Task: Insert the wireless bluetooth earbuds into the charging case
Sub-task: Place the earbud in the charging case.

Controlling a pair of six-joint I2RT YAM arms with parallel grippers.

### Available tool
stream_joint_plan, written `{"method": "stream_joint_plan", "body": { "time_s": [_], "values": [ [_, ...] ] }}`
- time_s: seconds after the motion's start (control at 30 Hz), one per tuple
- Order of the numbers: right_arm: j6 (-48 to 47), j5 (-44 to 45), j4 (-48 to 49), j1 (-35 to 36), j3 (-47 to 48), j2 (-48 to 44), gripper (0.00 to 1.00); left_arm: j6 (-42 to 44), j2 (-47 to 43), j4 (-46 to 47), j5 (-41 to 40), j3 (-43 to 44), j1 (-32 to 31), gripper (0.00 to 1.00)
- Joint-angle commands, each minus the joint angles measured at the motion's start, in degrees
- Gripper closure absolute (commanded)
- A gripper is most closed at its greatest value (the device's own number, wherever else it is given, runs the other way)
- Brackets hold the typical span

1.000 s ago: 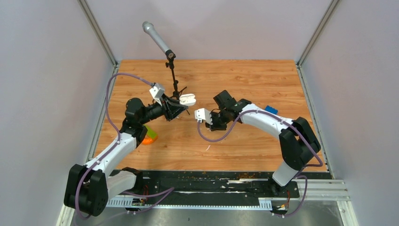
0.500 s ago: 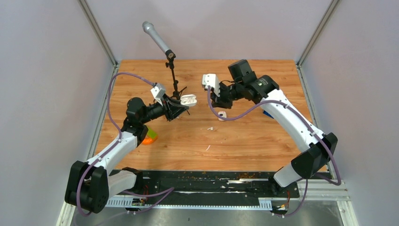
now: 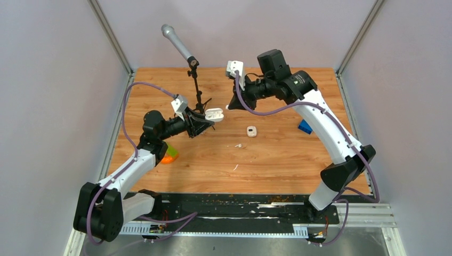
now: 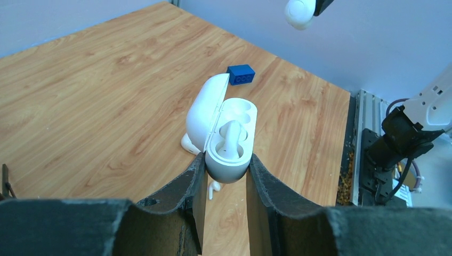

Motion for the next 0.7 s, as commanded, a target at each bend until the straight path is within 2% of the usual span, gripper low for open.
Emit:
{"method": "stream_joint_plan", "body": {
  "time_s": [0.0, 0.17, 0.5, 0.67],
  "values": [
    [5.73, -4.83, 0.18, 0.26, 4.78, 1.51, 0.98, 1.76, -1.55, 2.34, 1.72, 1.67, 0.11, 1.0],
    [4.55, -4.96, -0.15, 1.45, 5.66, 2.49, 0.97, 2.16, -2.12, 2.48, 2.18, 1.42, 0.03, 1.0],
    [-5.6, -1.31, -5.58, 6.27, 7.66, 4.88, 0.97, 4.81, -2.5, 1.15, 4.5, 1.06, -0.12, 1.0],
    [-6.42, 0.06, -6.04, 7.1, 8.19, 5.7, 0.97, 5.47, -2.47, 0.98, 4.95, 0.95, -0.12, 1.0]
  ]
}}
